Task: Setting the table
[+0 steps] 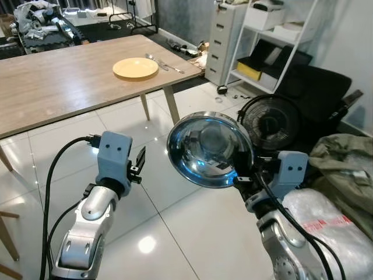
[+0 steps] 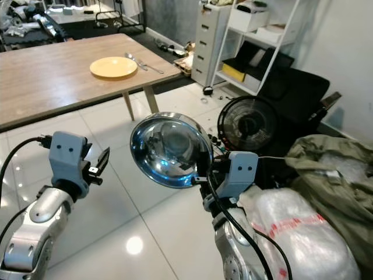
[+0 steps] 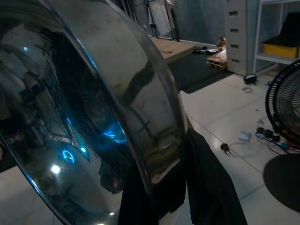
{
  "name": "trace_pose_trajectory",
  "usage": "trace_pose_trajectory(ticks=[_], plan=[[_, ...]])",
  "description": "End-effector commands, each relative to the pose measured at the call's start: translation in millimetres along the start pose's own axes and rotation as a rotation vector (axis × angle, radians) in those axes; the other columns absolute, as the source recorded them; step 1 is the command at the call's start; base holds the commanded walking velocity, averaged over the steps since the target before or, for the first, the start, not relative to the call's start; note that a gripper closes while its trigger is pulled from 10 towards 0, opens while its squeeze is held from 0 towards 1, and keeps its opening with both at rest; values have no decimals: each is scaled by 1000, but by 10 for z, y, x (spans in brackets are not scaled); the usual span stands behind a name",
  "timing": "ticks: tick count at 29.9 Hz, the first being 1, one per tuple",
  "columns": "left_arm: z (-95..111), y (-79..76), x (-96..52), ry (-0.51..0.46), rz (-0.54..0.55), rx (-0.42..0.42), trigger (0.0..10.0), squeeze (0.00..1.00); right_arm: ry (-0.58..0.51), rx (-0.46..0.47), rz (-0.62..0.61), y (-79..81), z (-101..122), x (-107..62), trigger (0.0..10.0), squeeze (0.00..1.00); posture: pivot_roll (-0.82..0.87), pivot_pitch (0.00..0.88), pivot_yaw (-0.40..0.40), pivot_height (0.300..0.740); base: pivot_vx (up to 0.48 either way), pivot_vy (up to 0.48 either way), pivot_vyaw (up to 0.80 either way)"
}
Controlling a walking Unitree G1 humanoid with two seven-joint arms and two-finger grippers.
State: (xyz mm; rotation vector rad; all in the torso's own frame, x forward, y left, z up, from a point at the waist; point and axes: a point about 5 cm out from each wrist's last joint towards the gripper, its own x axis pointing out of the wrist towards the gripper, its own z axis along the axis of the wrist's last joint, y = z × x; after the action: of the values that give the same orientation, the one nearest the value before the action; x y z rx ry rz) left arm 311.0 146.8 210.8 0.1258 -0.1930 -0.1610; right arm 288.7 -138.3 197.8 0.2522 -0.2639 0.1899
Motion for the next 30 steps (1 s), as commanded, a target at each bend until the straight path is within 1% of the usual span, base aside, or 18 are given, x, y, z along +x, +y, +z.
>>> trace_pose_trajectory(ticks=[1,30], plan=[[-63,-30,-18,25,-10,-4,10000,0,-19,-8,-13,-34,35,-21,10000,0,85,112,69,740,439,0,0],[-57,-27,-14,24,-11,-4,10000,0,-22,-6,-14,-31,40,-15,10000,0,87,116,67,740,439,0,0]])
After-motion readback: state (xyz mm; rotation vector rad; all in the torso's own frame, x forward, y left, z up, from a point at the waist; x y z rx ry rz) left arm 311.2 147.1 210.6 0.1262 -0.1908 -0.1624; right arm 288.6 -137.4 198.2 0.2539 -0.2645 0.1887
